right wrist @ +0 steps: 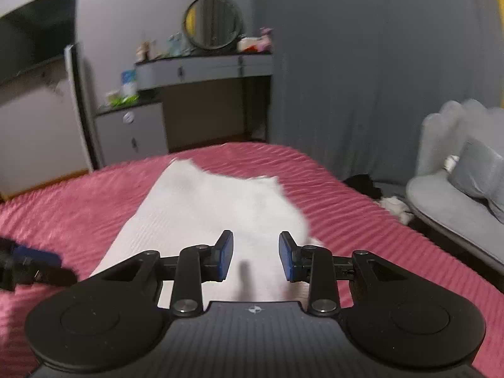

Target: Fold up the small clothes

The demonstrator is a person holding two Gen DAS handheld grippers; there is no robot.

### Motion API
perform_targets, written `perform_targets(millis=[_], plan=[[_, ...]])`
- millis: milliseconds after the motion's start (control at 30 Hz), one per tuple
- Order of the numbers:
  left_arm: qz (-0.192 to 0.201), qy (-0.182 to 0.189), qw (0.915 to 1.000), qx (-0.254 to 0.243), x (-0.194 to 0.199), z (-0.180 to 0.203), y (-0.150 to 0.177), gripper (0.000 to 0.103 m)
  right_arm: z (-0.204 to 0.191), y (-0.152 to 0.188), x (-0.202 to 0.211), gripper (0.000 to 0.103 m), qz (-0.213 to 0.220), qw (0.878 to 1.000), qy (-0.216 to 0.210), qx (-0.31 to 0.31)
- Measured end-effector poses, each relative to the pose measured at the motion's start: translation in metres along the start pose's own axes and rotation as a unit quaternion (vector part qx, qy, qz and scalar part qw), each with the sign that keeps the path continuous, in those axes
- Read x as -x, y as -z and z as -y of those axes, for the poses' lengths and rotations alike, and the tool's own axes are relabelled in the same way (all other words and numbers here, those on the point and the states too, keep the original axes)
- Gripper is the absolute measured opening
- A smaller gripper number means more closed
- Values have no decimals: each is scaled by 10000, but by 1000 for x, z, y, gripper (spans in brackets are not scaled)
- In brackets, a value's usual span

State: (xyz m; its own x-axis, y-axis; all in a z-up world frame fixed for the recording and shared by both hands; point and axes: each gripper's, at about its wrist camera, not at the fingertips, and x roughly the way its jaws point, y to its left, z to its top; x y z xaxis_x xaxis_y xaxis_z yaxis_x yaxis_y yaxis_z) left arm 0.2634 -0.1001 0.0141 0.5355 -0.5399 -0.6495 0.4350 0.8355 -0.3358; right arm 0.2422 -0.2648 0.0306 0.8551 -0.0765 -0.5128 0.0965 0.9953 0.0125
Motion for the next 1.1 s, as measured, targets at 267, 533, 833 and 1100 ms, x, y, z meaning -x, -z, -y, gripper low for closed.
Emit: perform_targets(millis=[267, 533, 833, 1100], plan=[[-708, -199, 9972, -153, -48, -5, 17, 77, -19, 35, -14, 31, -687, 9967, -427, -77], [-731, -190, 9970, -160, -44, -6, 15, 78, 32, 35, 17, 43, -688, 9889, -243, -1294], [-737, -130, 9972, -17, -42, -9, 6, 78, 46, 49, 4, 17, -1096, 9674, -833, -2125], [-704, -40, 9975, 20, -38, -13, -3, 79, 50, 57, 5, 12, -1178, 9625, -1050, -2207]])
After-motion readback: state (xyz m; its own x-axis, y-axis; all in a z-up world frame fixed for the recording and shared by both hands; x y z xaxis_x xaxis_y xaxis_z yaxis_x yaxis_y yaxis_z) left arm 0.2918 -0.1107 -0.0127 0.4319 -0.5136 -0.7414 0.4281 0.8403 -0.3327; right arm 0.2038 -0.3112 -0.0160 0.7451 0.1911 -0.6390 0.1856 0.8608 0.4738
